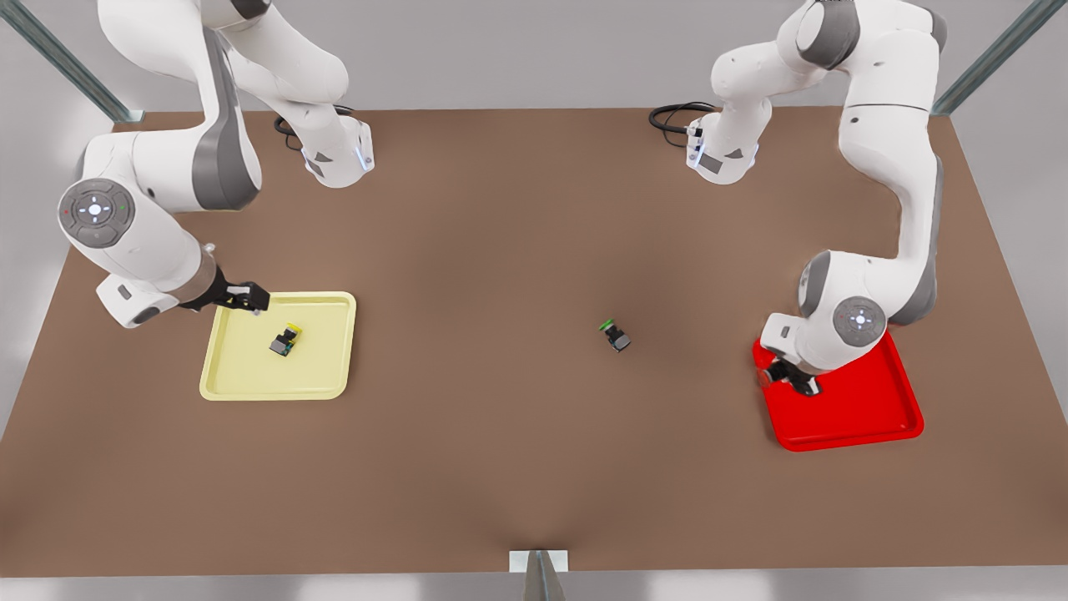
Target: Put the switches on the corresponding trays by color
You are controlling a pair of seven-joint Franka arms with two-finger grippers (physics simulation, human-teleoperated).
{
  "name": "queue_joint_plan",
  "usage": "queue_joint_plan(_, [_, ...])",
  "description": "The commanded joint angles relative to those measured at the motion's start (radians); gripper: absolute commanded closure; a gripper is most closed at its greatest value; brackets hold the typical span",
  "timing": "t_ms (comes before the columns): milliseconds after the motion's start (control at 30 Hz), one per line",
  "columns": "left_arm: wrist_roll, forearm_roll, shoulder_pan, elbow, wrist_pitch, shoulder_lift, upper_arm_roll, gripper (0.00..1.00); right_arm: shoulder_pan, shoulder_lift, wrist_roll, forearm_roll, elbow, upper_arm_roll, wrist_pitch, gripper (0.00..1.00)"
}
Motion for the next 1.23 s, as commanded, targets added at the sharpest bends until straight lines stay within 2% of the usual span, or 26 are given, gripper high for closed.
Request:
queue_joint_plan(0, [0.006, -0.076, 0.024, -0.005, -0.006, 0.001, -0.001, 0.55, -0.002, 0.0, 0.0, 0.0, -0.002, 0.0, 0.0, 0.0])
queue_joint_plan(100, [0.008, -0.078, 0.138, -0.017, -0.006, 0.008, 0.002, 0.55, -0.002, 0.002, 0.0, 0.0, -0.002, 0.0, 0.003, 0.0])
queue_joint_plan(267, [-0.089, -0.065, 0.156, -0.014, 0.017, 0.103, 0.039, 0.53, -0.002, 0.002, 0.0, 0.0, -0.002, 0.0, 0.003, 0.0])
queue_joint_plan(300, [-0.089, -0.065, 0.153, -0.012, 0.028, 0.115, 0.045, 0.44, -0.002, 0.002, 0.0, 0.0, -0.002, 0.0, 0.003, 0.0])
queue_joint_plan(333, [-0.095, -0.065, 0.153, -0.012, 0.04, 0.121, 0.047, 0.0, -0.002, 0.002, 0.0, 0.0, -0.002, 0.0, 0.003, 0.0])
queue_joint_plan(500, [-0.098, -0.067, 0.15, -0.012, 0.025, 0.097, 0.048, 0.0, -0.002, 0.002, 0.0, 0.0, -0.002, 0.0, 0.003, 0.0])
queue_joint_plan(600, [-0.138, -0.07, 0.139, -0.011, -0.073, -0.025, 0.031, 0.0, -0.002, 0.003, 0.0, 0.0, -0.002, 0.0, 0.003, 0.0])
queue_joint_plan(633, [-0.255, -0.079, 0.107, 0.009, -0.159, -0.072, 0.01, 0.0, -0.002, 0.003, 0.0, 0.0, -0.002, 0.0, 0.003, 0.0])
queue_joint_plan(733, [-0.703, -0.079, 0.112, 0.262, -0.483, -0.081, -0.166, 0.0, -0.002, 0.003, 0.0, 0.0, -0.002, 0.0, 0.003, 0.0])
queue_joint_plan(767, [-0.851, -0.079, 0.118, 0.317, -0.579, -0.123, -0.232, 0.0, 0.0, 0.003, 0.0, 0.0, -0.002, 0.0, 0.003, 0.0])
queue_joint_plan(800, [-0.933, -0.076, 0.101, 0.31, -0.589, -0.179, -0.246, 0.0, -0.002, 0.003, 0.0, 0.0, -0.002, 0.0, 0.003, 0.0])
queue_joint_plan(833, [-1.015, -0.114, -0.13, 0.293, -0.67, -0.276, -0.022, 0.0, -0.002, 0.003, 0.0, 0.0, -0.002, 0.0, 0.003, 0.0])
queue_joint_plan(867, [-1.028, -0.255, -0.271, 0.29, -0.721, -0.314, 0.201, 0.0, -0.002, 0.003, -0.002, 0.0, -0.002, 0.0, 0.003, 0.0])
queue_joint_plan(900, [-1.065, -0.26, -0.479, 0.298, -0.768, -0.336, 0.453, 0.0, 0.0, 0.003, 0.0, 0.0, -0.002, 0.0, 0.003, 0.0])
queue_joint_plan(933, [-1.12, -0.254, -0.531, 0.334, -0.77, -0.327, 0.548, 0.0, -0.002, 0.003, 0.0, 0.0, -0.002, 0.0, 0.003, 0.0])
queue_joint_plan(1000, [-1.111, -0.256, -0.338, 0.324, -0.682, -0.342, 0.437, 0.0, 0.0, 0.003, 0.0, 0.0, -0.002, 0.0, 0.003, 0.0])
queue_joint_plan(1067, [-1.048, -0.265, -0.309, 0.23, -0.595, -0.4, 0.435, 0.0, 0.0, 0.003, -0.002, 0.0, -0.002, 0.0, 0.003, 0.0])
queue_joint_plan(1200, [-1.048, -0.277, -0.302, 0.233, -0.618, -0.403, 0.423, 0.0, 0.0, 0.003, 0.0, 0.0, -0.002, 0.0, 0.003, 0.0])
